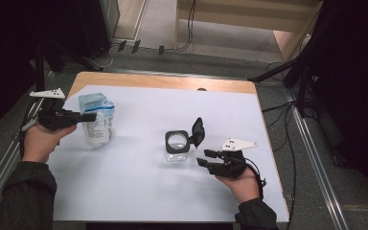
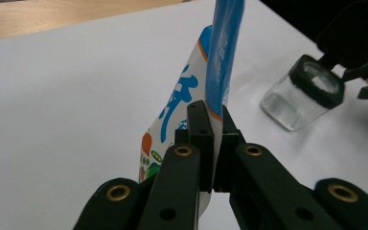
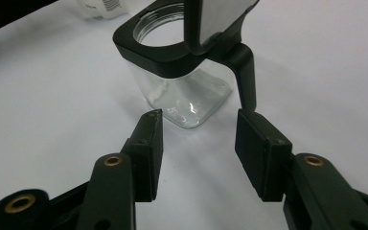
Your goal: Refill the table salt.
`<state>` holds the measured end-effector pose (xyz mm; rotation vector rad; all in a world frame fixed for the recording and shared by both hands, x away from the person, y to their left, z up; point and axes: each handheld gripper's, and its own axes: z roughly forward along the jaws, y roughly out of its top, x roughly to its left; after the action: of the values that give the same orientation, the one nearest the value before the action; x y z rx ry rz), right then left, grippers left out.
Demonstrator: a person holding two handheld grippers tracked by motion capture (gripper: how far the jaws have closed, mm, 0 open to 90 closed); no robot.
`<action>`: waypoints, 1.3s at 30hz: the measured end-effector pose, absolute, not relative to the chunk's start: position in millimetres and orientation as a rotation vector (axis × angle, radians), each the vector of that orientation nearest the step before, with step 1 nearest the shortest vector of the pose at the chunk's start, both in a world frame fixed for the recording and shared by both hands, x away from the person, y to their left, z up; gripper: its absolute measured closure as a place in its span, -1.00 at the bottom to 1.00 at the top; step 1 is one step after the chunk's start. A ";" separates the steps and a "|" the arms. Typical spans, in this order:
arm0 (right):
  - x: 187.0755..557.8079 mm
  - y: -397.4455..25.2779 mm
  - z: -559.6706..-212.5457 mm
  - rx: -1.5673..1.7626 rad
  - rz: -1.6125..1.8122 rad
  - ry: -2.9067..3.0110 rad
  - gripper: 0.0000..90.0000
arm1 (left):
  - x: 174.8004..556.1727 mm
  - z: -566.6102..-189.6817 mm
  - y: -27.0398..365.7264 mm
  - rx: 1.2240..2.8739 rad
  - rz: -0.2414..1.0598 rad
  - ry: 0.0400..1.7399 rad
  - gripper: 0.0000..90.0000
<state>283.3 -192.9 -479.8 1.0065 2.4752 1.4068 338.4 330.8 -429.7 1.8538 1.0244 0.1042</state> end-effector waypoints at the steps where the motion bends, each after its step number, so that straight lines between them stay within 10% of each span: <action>1: 282.7 -191.5 -479.3 1.008 1.409 2.476 0.19 | 336.0 -425.4 330.7 1.831 0.101 0.997 1.00; 39: 257.1 -99.5 -458.9 0.821 1.470 2.557 0.27 | 299.2 -377.6 259.7 1.894 0.043 0.904 1.00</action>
<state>257.1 -99.5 -458.9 0.8205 2.5565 1.4701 299.2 259.7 -377.6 1.8942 0.9037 0.0434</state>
